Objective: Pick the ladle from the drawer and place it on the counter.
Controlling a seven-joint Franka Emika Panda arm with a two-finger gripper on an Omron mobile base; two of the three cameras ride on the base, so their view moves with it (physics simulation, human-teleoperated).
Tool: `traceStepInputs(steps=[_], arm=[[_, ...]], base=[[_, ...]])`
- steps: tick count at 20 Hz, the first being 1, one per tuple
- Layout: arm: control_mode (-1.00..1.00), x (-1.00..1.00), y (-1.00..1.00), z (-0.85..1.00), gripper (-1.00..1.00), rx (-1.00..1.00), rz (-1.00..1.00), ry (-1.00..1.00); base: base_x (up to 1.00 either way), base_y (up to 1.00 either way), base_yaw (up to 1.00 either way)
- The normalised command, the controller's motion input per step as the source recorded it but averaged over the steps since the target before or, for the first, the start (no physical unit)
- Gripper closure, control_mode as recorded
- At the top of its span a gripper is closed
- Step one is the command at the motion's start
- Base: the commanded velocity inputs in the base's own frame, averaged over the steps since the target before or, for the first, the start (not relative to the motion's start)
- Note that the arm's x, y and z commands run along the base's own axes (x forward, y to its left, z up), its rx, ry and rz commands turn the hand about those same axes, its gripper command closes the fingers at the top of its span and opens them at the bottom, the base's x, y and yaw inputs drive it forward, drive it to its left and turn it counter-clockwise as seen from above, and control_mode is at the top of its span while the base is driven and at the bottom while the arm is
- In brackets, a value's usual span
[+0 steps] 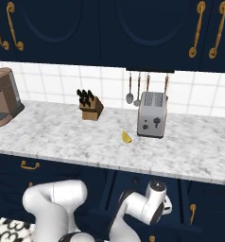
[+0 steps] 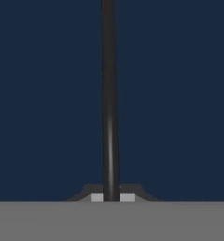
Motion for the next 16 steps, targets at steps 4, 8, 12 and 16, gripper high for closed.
traceStepInputs(steps=[4, 8, 12, 16], arm=[[-1.0, -0.55, 0.0, 0.03, 1.0, 0.0, 0.0, 0.0], [-1.0, -0.85, -0.04, 0.39, 1.0, 0.0, 0.0, 0.0], [-1.0, -0.5, -0.02, 1.0, 1.0, 0.0, 0.0, -0.01], [-1.0, -0.21, 0.0, 0.98, 1.0, 0.0, 0.0, -0.02]], base=[[0.0, 0.0, 0.0], [0.0, 0.0, 0.0], [0.0, 0.0, 0.0], [0.0, 0.0, 0.0]])
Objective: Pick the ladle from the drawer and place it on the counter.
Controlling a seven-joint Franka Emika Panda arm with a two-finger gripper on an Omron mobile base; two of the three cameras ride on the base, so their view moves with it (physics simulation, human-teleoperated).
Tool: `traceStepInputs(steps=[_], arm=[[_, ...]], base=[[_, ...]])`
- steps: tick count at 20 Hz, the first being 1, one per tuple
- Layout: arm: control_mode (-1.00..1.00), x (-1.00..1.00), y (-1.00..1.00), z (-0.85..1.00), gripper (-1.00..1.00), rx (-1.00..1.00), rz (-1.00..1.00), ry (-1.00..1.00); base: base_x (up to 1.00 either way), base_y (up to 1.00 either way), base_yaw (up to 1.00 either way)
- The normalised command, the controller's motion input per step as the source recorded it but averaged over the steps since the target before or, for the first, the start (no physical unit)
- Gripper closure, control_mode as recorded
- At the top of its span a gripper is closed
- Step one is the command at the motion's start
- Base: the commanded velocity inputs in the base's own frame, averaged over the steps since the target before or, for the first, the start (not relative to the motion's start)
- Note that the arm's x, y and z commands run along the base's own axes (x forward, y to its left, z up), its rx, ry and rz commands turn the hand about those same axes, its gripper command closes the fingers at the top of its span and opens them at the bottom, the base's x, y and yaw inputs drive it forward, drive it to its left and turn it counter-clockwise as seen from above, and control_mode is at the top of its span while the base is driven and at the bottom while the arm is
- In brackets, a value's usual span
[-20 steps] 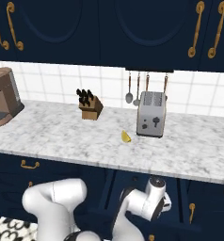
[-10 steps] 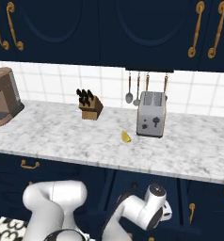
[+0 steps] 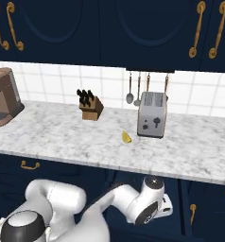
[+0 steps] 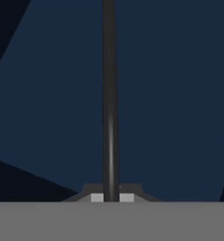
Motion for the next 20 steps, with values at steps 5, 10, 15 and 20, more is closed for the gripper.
traceStepInputs(steps=[5, 10, 15, 20], arm=[[-1.0, -0.33, 0.0, 0.55, 1.0, -0.05, 0.02, 0.09], [-1.0, -0.38, -0.02, 0.63, 1.0, -0.09, 0.05, 0.13], [-1.0, -0.51, -0.03, 0.9, 1.0, -0.08, 0.05, 0.0], [-1.0, -0.67, -0.02, 0.97, 1.0, -0.05, 0.06, -0.02]], base=[[0.0, 0.0, 0.0], [0.0, 0.0, 0.0], [0.0, 0.0, 0.0], [0.0, 0.0, 0.0]])
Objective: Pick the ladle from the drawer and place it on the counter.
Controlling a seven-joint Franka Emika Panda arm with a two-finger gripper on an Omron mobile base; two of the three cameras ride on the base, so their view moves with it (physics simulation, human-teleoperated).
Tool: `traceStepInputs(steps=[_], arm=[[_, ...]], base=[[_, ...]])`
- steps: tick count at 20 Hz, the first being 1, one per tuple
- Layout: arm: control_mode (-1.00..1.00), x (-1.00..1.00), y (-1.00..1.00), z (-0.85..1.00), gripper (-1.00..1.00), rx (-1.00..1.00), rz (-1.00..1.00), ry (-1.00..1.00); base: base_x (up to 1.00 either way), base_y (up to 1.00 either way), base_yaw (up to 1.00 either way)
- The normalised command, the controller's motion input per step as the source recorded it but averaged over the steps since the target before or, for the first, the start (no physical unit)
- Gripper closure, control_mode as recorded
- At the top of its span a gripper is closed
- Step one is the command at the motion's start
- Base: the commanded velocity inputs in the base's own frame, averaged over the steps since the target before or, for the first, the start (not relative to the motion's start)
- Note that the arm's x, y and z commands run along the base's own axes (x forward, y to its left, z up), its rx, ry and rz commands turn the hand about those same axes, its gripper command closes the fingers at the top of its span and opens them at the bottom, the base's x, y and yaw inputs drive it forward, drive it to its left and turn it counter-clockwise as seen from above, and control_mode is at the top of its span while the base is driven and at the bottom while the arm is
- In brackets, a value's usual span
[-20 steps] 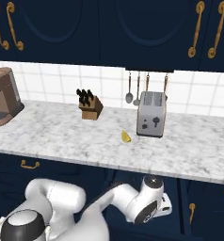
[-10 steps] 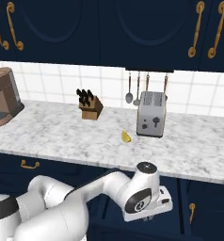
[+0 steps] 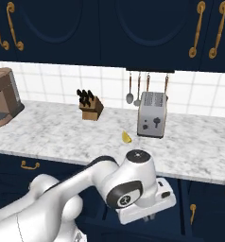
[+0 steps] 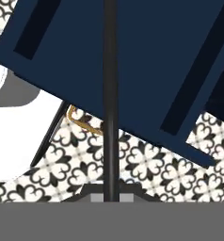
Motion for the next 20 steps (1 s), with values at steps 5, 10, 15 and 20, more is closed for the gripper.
traceStepInputs(steps=[5, 10, 15, 20], arm=[[-1.0, -0.57, -0.06, 1.0, 1.0, -0.01, 0.05, -0.04], [-1.0, -0.14, -0.04, 0.91, 1.0, 0.0, 0.06, -0.1], [-1.0, 0.6, 0.0, 0.78, 1.0, 0.06, 0.16, -0.27], [-1.0, 0.86, 0.0, 0.6, 1.0, 0.2, 0.16, -0.11]], base=[[0.0, 0.0, 0.0], [0.0, 0.0, 0.0], [0.0, 0.0, 0.0], [0.0, 0.0, 0.0]])
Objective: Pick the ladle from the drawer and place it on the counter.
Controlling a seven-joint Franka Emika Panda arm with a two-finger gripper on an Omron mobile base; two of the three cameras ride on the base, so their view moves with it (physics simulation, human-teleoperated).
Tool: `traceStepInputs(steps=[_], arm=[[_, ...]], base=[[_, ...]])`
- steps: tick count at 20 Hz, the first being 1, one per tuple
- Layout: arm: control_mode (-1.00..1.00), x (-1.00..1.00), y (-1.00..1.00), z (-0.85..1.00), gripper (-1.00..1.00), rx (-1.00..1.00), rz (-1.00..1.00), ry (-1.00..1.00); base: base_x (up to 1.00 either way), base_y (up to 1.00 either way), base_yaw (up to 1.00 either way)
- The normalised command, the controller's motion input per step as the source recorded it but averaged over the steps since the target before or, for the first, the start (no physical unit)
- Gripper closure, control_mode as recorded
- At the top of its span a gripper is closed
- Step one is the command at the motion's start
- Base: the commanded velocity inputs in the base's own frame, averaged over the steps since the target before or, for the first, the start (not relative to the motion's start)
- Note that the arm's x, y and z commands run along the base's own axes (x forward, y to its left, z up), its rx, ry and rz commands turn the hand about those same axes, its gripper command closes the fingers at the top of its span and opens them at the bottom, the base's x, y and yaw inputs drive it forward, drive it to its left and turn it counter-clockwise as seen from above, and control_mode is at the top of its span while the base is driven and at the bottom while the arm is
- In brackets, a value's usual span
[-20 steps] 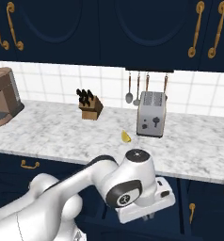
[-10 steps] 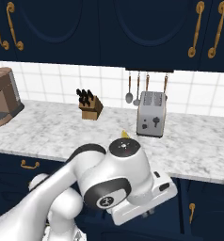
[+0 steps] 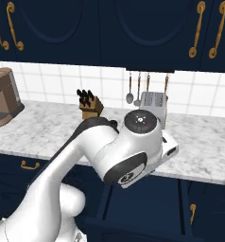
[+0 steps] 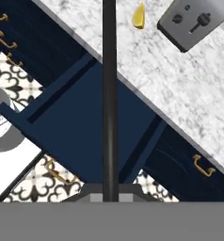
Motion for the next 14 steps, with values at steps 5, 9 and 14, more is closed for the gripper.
traceStepInputs(steps=[5, 9, 14], arm=[[-1.0, 0.96, 0.25, 0.03, 1.0, 0.11, 0.09, -0.04], [-1.0, 0.25, 0.7, -0.24, 1.0, -0.02, 0.06, -0.2], [-1.0, 0.36, 0.92, -0.22, 1.0, -0.08, 0.0, -0.08]], base=[[0.0, 0.0, 0.0], [0.0, 0.0, 0.0], [0.0, 0.0, 0.0]])
